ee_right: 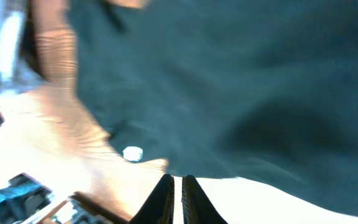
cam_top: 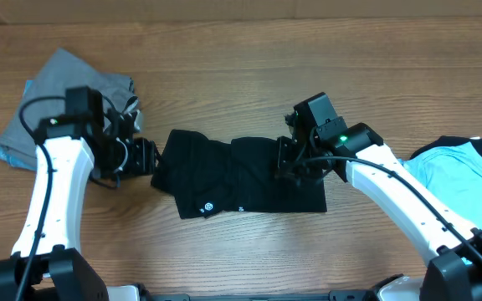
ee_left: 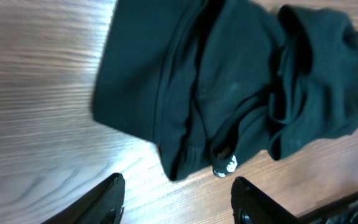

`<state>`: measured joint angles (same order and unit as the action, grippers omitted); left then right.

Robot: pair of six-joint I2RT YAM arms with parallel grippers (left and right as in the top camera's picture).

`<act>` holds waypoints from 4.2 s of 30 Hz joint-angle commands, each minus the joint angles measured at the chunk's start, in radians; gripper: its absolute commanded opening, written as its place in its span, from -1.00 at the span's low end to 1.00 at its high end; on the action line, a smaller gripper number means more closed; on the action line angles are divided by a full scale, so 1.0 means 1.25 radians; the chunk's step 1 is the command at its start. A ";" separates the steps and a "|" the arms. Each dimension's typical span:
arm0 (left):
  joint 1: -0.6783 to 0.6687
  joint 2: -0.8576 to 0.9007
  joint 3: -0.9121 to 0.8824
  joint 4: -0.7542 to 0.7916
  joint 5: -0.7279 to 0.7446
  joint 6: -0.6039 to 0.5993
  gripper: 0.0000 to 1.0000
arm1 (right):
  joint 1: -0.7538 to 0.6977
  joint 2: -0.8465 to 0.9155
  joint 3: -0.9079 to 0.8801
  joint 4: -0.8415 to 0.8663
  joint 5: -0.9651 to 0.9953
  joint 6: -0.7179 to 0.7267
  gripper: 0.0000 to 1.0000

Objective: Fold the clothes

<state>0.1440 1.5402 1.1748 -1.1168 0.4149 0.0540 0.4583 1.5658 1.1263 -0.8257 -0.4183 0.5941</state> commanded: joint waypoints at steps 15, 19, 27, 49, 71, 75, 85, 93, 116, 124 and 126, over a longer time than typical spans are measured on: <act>-0.002 0.071 -0.270 0.429 -0.051 -0.076 0.33 | -0.003 0.127 -0.131 0.090 0.038 0.076 -0.85; -0.002 0.154 -0.270 0.475 0.016 -0.092 0.37 | -0.003 0.127 -0.131 0.094 0.037 0.075 -0.85; -0.033 0.274 -0.270 0.538 0.217 -0.061 0.42 | -0.003 0.127 -0.131 0.094 0.038 0.075 -0.85; -0.035 0.264 -0.110 0.258 0.139 0.002 -0.92 | -0.004 0.109 -0.130 0.030 0.042 0.071 -0.92; -0.353 0.207 0.268 -0.018 -0.068 -0.107 -0.74 | -0.006 0.021 -0.130 -0.035 0.069 0.067 -0.92; -0.420 0.268 0.268 0.012 -0.068 -0.135 -0.60 | -0.006 0.020 -0.130 -0.036 0.072 0.067 -0.92; -0.405 0.293 0.385 -0.063 -0.062 -0.136 -0.10 | -0.006 0.020 -0.130 -0.040 0.086 0.039 -0.91; -0.350 0.293 0.547 -0.208 -0.075 -0.114 -0.16 | -0.013 0.017 -0.081 -0.027 0.076 -0.034 -0.81; -0.325 0.295 0.206 -0.105 -0.199 -0.124 -0.63 | 0.045 0.045 -0.085 0.204 -0.085 -0.009 -0.74; -0.247 0.295 0.084 -0.030 -0.210 -0.142 -0.73 | 0.088 0.185 -0.127 0.315 -0.068 0.107 -0.91; -0.239 0.295 0.083 -0.038 -0.213 -0.129 -0.71 | 0.087 0.211 -0.127 0.297 -0.043 0.139 -0.92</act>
<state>-0.1677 1.9137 1.2888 -1.1584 0.1719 -0.1062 0.5674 1.7752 0.9821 -0.4389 -0.5213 0.6659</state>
